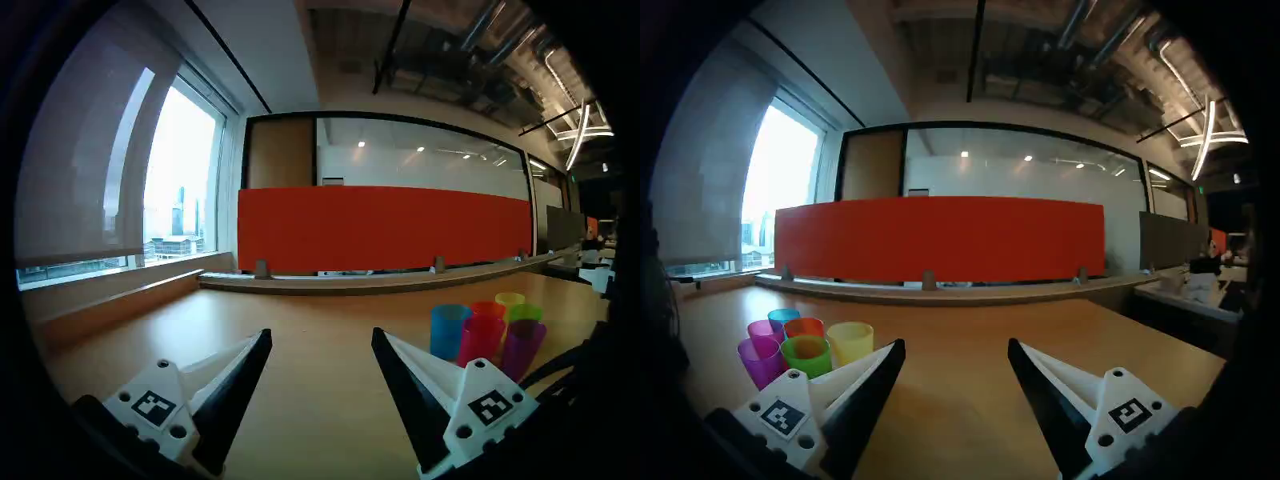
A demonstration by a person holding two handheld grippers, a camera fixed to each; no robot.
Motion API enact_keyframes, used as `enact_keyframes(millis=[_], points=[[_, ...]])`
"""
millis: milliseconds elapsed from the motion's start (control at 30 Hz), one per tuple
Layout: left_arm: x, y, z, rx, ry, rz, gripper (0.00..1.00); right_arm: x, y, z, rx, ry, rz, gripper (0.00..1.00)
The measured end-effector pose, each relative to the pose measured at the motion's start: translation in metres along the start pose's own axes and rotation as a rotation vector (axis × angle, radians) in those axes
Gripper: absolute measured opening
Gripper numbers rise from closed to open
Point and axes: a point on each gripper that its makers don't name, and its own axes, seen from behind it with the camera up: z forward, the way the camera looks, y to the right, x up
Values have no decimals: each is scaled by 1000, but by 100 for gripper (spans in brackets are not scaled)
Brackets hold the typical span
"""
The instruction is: Pour water
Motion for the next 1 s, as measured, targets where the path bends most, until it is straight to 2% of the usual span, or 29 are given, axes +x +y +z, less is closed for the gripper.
enact_keyframes(millis=[467,667,1000], points=[[2,1,-1,-9,-2,0,92,-2,0,1,2,-2,-5,99],[2,-4,1,1,-25,-12,92,5,-4,0,17,-3,-17,100],[30,0,4,-29,-9,5,92,34,-5,-2,35,-4,-8,99]])
